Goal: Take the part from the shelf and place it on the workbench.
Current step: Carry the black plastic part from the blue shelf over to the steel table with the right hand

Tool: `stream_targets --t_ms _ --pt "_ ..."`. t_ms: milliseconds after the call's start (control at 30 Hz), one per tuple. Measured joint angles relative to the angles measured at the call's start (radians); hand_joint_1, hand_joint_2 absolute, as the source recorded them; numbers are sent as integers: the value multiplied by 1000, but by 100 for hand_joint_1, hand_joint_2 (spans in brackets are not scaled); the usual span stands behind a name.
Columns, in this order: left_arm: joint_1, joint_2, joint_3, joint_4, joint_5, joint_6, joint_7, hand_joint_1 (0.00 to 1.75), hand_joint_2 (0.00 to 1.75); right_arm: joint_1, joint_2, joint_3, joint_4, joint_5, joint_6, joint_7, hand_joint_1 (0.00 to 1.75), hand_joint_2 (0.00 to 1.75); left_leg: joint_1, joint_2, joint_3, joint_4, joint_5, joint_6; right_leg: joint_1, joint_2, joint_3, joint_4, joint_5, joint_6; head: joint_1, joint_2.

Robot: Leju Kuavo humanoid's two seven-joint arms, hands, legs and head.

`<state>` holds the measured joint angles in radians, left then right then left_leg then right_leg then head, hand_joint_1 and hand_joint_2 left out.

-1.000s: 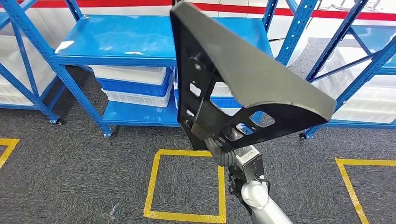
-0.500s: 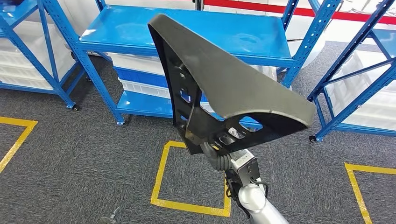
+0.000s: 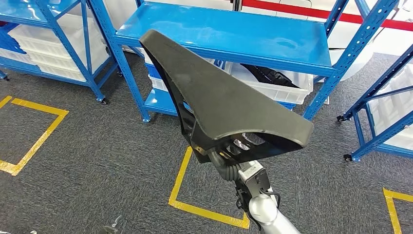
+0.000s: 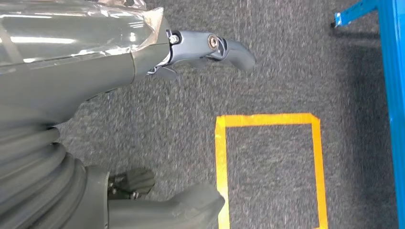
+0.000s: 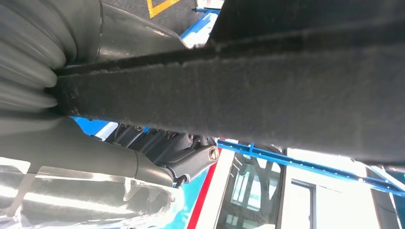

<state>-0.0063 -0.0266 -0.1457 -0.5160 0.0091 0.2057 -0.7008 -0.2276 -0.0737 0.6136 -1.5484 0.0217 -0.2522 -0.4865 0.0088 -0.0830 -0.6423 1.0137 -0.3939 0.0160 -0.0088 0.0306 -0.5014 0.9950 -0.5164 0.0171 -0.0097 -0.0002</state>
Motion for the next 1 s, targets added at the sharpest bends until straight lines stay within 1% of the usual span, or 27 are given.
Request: stream_targets --t_ms 33,67,100,133,167,200,233,267,300,367,400,433,500,533,567,600,667,700,733,767,800,833,867,900,933,967,1000 --pt "4 2 1 -2 0 -2 0 0 175 1 1 1 -1 5 0 0 175 175 1 7 -6 10 -8 -5 -4 -7 1 -1 5 -8 -1 0" --pt "7 3 1 -6 0 -3 0 0 175 3 1 2 -2 10 0 -1 175 175 3 21 -19 37 -28 -9 -9 -15 1 -3 11 -16 -3 0" --pt "9 5 2 -11 -1 -4 0 0 175 6 2 3 -3 13 0 -2 175 175 4 40 -40 85 -60 -14 -12 -25 -1 -5 14 -21 -5 0" --pt "10 4 2 -18 -1 -4 0 0 175 10 1 4 -4 16 -1 -2 175 175 5 59 -65 148 -99 -19 -9 -34 -3 -5 16 -24 -7 0" --pt "10 4 2 -23 -2 -4 0 0 175 15 0 4 -4 18 -3 -4 175 175 6 69 -90 213 -132 -23 -6 -45 -5 -4 16 -25 -8 0" --pt "11 5 3 -29 -2 -3 0 0 175 22 -2 5 -4 22 -5 -6 175 175 8 75 -107 262 -152 -27 -4 -55 -7 -4 16 -25 -8 0" --pt "12 5 3 -33 -3 -3 0 0 175 31 -4 5 -5 28 -9 -10 175 175 9 78 -107 277 -154 -28 -3 -66 -8 -3 16 -24 -8 0" --pt "13 5 3 -37 -4 -3 0 0 175 42 -6 6 -6 34 -14 -15 175 175 11 82 -87 252 -138 -29 -3 -76 -8 -3 16 -24 -8 0" --pt "13 5 3 -40 -4 -3 0 0 175 52 -7 6 -9 41 -17 -20 175 175 11 90 -49 193 -110 -28 -3 -86 -7 -3 16 -24 -8 0" --pt "10 5 3 -45 -4 -3 0 0 175 68 -10 8 -16 51 -21 -27 175 175 8 121 26 61 -70 -21 2 -100 -8 -2 14 -21 -8 0" --pt "8 5 3 -47 -4 -3 0 0 175 73 -10 8 -20 55 -21 -29 175 175 4 130 45 23 -63 -15 6 -106 -9 -1 13 -18 -7 0" --pt "7 5 3 -49 -4 -3 0 0 175 78 -11 9 -23 57 -22 -31 175 175 -1 133 50 9 -65 -9 10 -111 -11 -1 12 -14 -6 0" --pt "6 6 4 -49 -4 -2 0 0 175 85 -11 10 -28 60 -22 -33 175 175 -5 116 46 6 -60 6 13 -120 -12 -2 11 -5 -5 0" --pt "6 6 4 -50 -4 -2 0 0 175 87 -11 11 -30 60 -23 -33 175 175 -5 109 47 1 -57 13 13 -115 -15 4 5 0 -5 0" --pt "6 6 4 -51 -5 -3 0 0 175 89 -12 11 -32 60 -24 -33 175 175 -3 102 47 -4 -52 21 12 -101 -24 25 -9 1 -5 0" --pt "5 6 4 -52 -6 -3 0 0 175 91 -12 12 -35 61 -25 -33 175 175 -1 95 47 -8 -48 28 10 -81 -42 64 -32 -1 -3 0" --pt "2 6 4 -54 -10 -4 0 0 175 98 -13 12 -37 62 -28 -33 175 175 0 77 43 -9 -43 35 6 -47 -104 199 -91 -9 0 0" --pt "1 6 4 -54 -11 -4 0 0 175 104 -15 11 -37 64 -29 -32 175 175 0 66 40 -8 -42 37 6 -40 -133 260 -111 -9 1 0" --pt "1 6 4 -54 -12 -5 0 0 175 110 -16 11 -38 65 -31 -31 175 175 -1 54 39 -8 -41 38 5 -37 -150 293 -117 -5 1 0" --pt "1 6 4 -54 -12 -5 0 0 175 116 -17 10 -39 67 -31 -31 175 175 -1 41 38 -8 -39 37 5 -35 -144 282 -105 2 1 0" --pt "1 6 4 -54 -12 -6 0 0 175 120 -18 9 -42 70 -32 -30 175 175 -1 30 38 -7 -38 36 3 -30 -120 232 -79 11 1 0" --pt "1 6 4 -54 -12 -6 0 0 175 124 -18 8 -46 75 -31 -29 175 175 -1 18 38 -5 -37 34 0 -17 -85 159 -48 19 2 0" --pt "0 6 4 -54 -12 -5 0 0 175 126 -18 7 -49 81 -29 -28 175 175 -3 8 35 -2 -37 30 -4 3 -55 91 -23 23 2 0" --pt "-1 7 5 -54 -12 -4 0 0 175 129 -18 6 -52 88 -25 -25 175 175 -4 0 31 1 -35 25 -7 17 -34 43 -5 22 1 0" --pt "-1 8 5 -54 -12 -3 0 0 175 132 -18 6 -54 95 -21 -22 175 175 -5 -8 26 4 -33 19 -7 27 -24 18 4 19 1 0" --pt "-1 8 6 -54 -12 -2 0 0 175 135 -18 5 -56 101 -17 -19 175 175 -5 -15 22 5 -31 12 -5 25 -24 14 6 13 0 0" --pt "-1 10 7 -54 -12 -2 0 0 175 138 -17 5 -57 106 -14 -16 175 175 -3 -23 18 4 -27 6 -6 15 -24 13 9 7 0 0"
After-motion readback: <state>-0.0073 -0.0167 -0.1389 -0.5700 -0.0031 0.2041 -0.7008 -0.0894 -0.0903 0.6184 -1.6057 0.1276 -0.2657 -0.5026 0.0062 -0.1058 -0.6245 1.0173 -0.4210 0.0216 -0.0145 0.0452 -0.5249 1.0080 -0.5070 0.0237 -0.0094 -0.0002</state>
